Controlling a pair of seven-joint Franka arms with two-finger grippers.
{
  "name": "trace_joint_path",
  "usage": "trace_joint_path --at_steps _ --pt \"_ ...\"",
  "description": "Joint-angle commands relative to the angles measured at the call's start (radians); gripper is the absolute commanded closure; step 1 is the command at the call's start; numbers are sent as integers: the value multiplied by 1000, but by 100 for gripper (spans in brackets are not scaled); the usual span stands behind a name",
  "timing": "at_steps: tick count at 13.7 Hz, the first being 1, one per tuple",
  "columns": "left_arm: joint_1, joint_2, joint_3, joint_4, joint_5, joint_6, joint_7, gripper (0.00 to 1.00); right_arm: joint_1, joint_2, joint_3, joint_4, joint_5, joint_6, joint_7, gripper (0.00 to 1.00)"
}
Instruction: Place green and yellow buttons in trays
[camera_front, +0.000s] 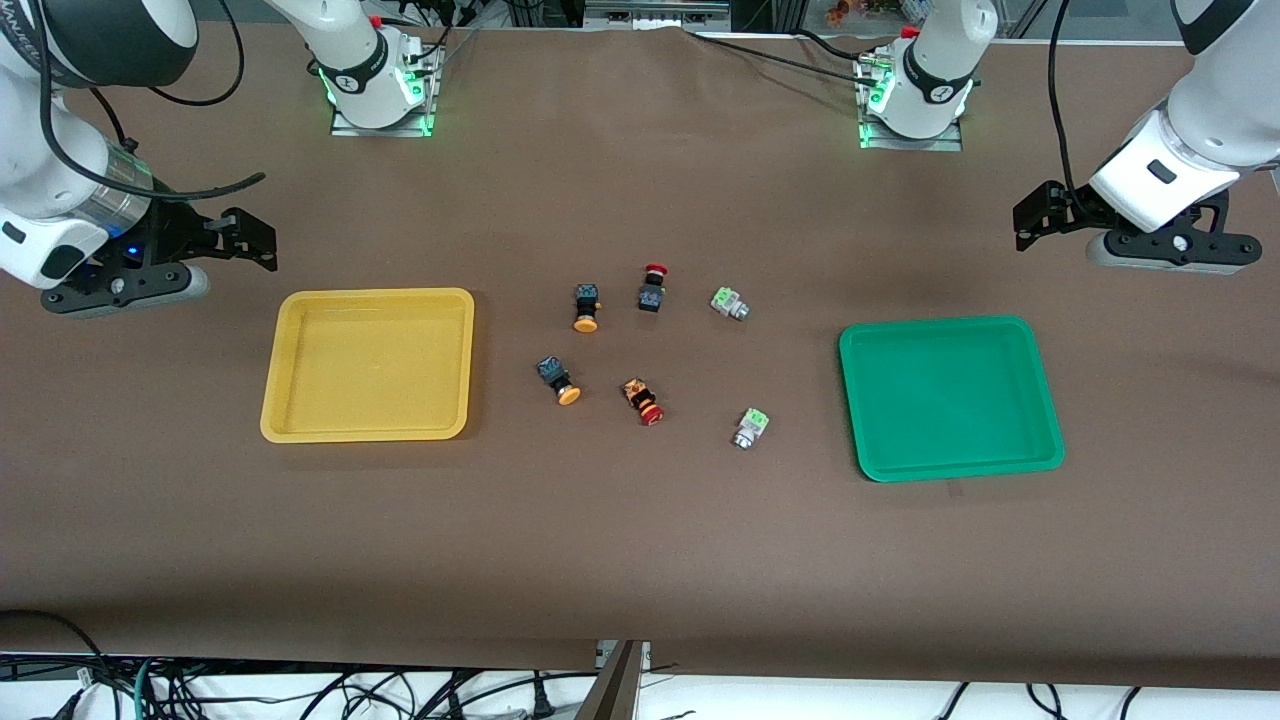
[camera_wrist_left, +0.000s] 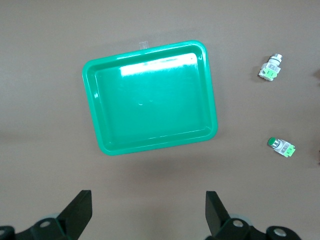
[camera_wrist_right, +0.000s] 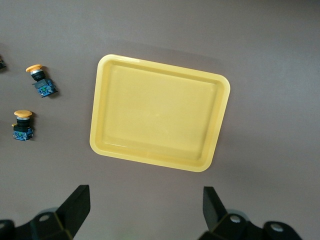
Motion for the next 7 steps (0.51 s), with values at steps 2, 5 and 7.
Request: trace_joint_path --at_steps 2,5,7 --pt "0 -11 1 -5 -8 -9 19 0 -4 12 11 31 -15 -27 3 0" --pt "0 -11 1 -5 -9 -9 19 0 -4 12 11 31 -15 -25 -2 0" --pt "0 -11 1 -5 -9 -9 19 0 -4 12 11 32 -15 -25 0 0"
